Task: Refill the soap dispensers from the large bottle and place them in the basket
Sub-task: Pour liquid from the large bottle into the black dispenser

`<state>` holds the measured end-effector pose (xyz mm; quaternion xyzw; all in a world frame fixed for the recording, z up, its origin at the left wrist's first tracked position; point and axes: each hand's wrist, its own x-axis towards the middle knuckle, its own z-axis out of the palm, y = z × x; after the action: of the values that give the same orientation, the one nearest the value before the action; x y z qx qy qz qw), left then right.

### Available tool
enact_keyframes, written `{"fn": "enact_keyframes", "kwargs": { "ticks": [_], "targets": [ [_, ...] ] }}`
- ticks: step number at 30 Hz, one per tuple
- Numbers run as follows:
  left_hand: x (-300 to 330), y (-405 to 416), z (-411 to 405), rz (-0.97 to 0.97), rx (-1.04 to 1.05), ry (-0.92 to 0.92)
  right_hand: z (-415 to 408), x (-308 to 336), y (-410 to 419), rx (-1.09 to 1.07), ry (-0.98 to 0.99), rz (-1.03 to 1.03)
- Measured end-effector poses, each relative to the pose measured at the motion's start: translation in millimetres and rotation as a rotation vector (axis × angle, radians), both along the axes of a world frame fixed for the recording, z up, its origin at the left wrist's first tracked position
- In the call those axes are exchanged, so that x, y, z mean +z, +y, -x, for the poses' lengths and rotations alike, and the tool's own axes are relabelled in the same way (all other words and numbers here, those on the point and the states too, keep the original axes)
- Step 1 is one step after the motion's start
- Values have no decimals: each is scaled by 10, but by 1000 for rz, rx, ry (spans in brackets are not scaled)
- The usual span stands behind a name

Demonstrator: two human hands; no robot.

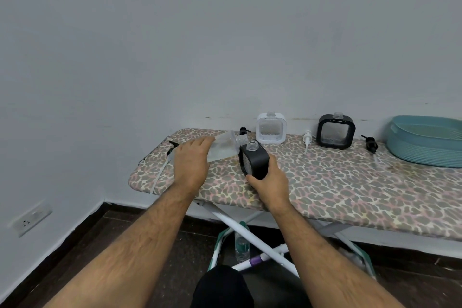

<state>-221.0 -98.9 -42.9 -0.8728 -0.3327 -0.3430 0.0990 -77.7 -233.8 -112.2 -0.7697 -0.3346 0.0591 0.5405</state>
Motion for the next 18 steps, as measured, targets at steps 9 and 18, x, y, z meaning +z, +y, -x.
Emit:
{"fn": "enact_keyframes", "kwargs": {
  "ticks": [9,18],
  "targets": [
    [52,21,0,-25,10,35,-11,-23,26,4,12,-2],
    [95,13,2,-68,13,37,-16,-42,33,7,16,2]
  ]
}}
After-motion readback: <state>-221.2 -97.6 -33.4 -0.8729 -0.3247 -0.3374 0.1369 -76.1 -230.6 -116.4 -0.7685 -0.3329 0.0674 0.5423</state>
